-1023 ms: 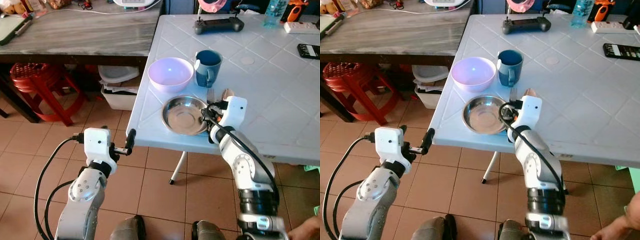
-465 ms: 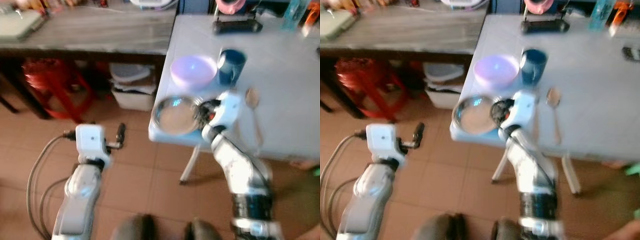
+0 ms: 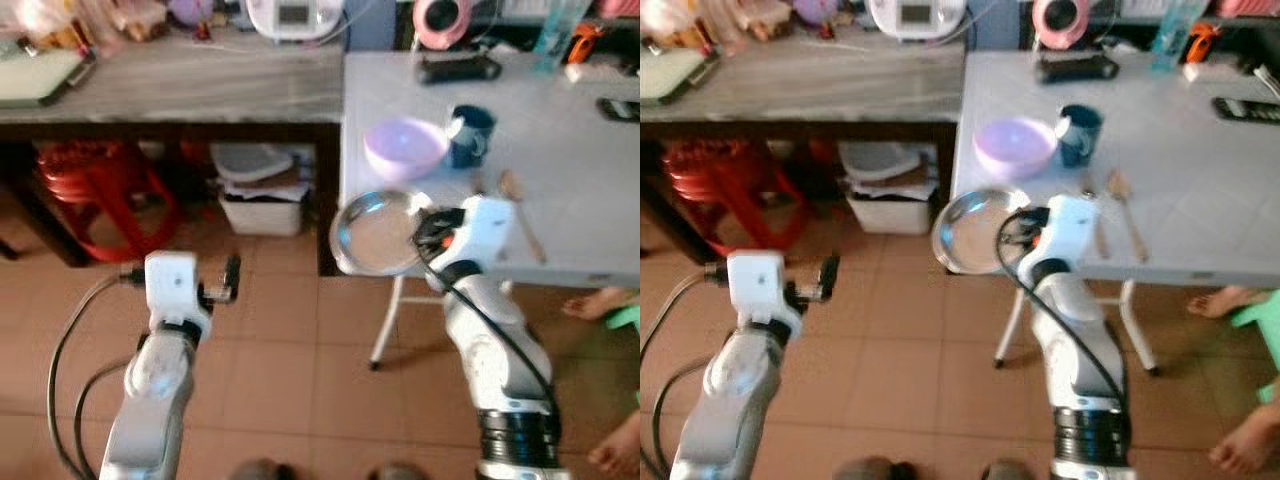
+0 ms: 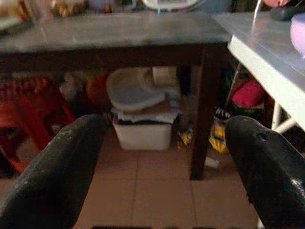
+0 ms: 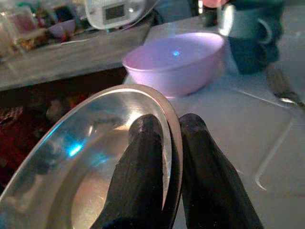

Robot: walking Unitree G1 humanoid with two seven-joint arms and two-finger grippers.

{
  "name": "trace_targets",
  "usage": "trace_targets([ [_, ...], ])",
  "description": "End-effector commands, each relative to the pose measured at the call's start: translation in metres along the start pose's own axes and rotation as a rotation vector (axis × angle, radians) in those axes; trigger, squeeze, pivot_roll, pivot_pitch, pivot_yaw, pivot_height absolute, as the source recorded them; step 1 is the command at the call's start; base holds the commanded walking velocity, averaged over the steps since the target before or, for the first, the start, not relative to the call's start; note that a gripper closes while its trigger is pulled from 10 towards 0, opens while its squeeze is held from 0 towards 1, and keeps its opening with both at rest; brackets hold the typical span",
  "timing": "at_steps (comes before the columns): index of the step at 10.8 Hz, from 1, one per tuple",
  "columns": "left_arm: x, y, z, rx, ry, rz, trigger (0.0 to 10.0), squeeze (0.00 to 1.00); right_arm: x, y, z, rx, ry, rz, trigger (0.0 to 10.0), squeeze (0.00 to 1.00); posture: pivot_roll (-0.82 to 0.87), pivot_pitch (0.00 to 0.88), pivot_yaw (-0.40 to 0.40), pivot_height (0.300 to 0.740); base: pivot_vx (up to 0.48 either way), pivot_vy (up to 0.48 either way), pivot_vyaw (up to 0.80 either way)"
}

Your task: Setting the table

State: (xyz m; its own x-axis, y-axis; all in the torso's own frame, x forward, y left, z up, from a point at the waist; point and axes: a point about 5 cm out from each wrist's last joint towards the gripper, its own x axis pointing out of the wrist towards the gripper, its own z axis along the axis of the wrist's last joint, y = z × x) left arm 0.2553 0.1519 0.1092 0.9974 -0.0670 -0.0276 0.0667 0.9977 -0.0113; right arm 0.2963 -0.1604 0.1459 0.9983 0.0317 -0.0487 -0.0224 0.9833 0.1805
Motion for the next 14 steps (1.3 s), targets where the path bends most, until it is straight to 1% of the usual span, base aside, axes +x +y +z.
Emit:
trace_targets([
  [1, 0.001, 0.005, 0.000, 0.023, -0.002, 0.026, 10.0, 0.00, -0.001, 0.000, 0.004, -0.006, -0.026, -0.003, 0.0, 0.00, -0.07, 0.058, 0.076, 0.740, 0.435, 0.000, 0.00],
  [2, 0.005, 0.010, 0.002, 0.030, -0.014, 0.053, 10.0, 0.00, -0.006, 0.003, 0.004, -0.039, -0.053, 0.014, 0.0, 0.00, -0.07, 0.046, 0.077, 0.740, 0.431, 0.000, 0.00],
  [4, 0.007, 0.010, 0.000, -0.003, -0.008, 0.052, 10.0, 0.00, -0.010, 0.006, 0.002, -0.065, -0.074, 0.024, 0.0, 0.00, -0.08, 0.028, 0.082, 0.740, 0.435, 0.000, 0.00],
  [5, 0.009, 0.009, -0.001, -0.008, -0.009, 0.044, 10.0, 0.00, -0.010, 0.007, 0.004, -0.085, -0.091, 0.030, 0.0, 0.00, -0.08, 0.016, 0.084, 0.740, 0.431, 0.000, 0.00],
  [6, 0.012, 0.008, -0.001, -0.008, -0.012, 0.038, 10.0, 0.00, -0.007, 0.009, 0.007, -0.084, -0.109, 0.034, 0.0, 0.00, -0.08, 0.006, 0.085, 0.740, 0.431, 0.000, 0.00],
  [7, 0.016, 0.008, 0.000, 0.002, -0.012, 0.036, 10.0, 0.00, -0.005, 0.010, 0.010, -0.103, -0.126, 0.045, 0.0, 0.00, -0.09, 0.000, 0.087, 0.740, 0.375, 0.300, 0.00],
  [9, 0.018, 0.007, 0.001, 0.018, -0.018, 0.027, 10.0, 0.00, -0.006, 0.009, 0.009, -0.106, -0.128, 0.044, 0.0, 0.00, -0.09, 0.000, 0.088, 0.740, 0.291, 0.379, 0.00],
  [10, 0.019, 0.005, 0.001, 0.032, -0.020, 0.019, 10.0, 0.00, -0.006, 0.009, 0.008, -0.109, -0.130, 0.045, 0.0, 0.00, -0.09, 0.000, 0.089, 0.740, 0.244, 0.412, 0.00],
  [14, 0.018, 0.003, -0.001, 0.032, -0.019, 0.007, 10.0, 0.00, -0.006, 0.010, 0.008, -0.120, -0.134, 0.053, 0.0, 0.00, -0.09, 0.000, 0.085, 0.740, 0.247, 0.412, 0.00],
])
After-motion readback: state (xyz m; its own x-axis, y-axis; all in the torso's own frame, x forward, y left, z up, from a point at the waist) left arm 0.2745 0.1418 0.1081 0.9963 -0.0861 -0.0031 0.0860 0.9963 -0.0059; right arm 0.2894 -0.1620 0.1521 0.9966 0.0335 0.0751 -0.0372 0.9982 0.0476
